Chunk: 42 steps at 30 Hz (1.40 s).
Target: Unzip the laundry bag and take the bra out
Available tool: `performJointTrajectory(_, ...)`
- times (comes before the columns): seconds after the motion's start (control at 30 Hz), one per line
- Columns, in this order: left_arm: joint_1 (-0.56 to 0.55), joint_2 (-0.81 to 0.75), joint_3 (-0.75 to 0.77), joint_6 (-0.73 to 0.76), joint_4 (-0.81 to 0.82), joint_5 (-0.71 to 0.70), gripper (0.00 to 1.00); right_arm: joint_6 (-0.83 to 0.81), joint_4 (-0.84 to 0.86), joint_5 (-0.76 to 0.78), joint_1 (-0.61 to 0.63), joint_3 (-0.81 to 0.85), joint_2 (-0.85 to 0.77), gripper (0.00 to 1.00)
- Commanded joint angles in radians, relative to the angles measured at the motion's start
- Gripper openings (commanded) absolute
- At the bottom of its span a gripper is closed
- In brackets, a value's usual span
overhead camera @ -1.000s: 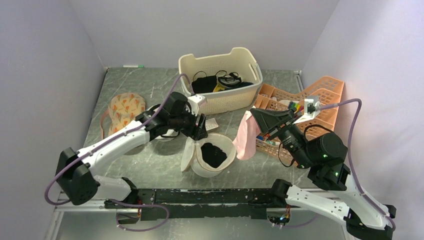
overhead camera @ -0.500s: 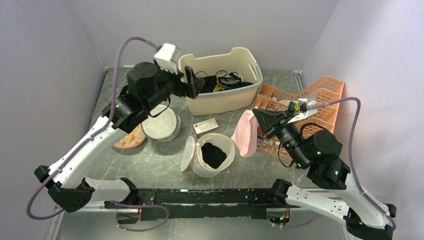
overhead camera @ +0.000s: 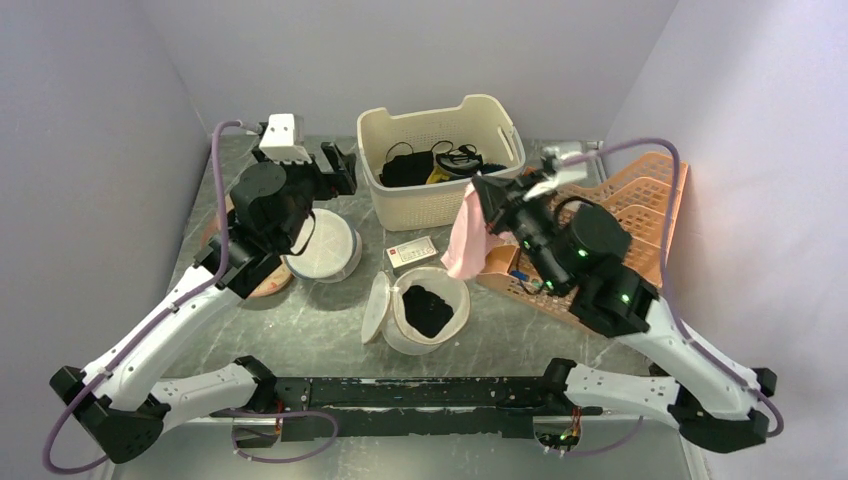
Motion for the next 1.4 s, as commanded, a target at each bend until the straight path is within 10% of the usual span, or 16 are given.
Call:
performJointTrajectory(0.0,0.008,0.011,-0.007,0.02,0.072,-0.097,0.99,-0.128,0.102,0.075,0.002,0.115,0.148,0.0)
performJointTrajectory(0.23,0.007,0.054,0.034,0.021,0.02,-0.103,0.99,-0.306,0.303,0.083,-0.074,0.228,0.355,0.0)
performJointTrajectory(0.8,0.009,-0.003,0.004,0.086,0.068,-0.195,0.99,-0.203,0.192,-0.274,-0.564,0.524,0.651,0.0)
performJointTrajectory(1.37,0.018,-0.012,0.003,0.091,0.07,-0.191,0.99,-0.339,0.136,-0.285,-0.633,0.77,1.096,0.0)
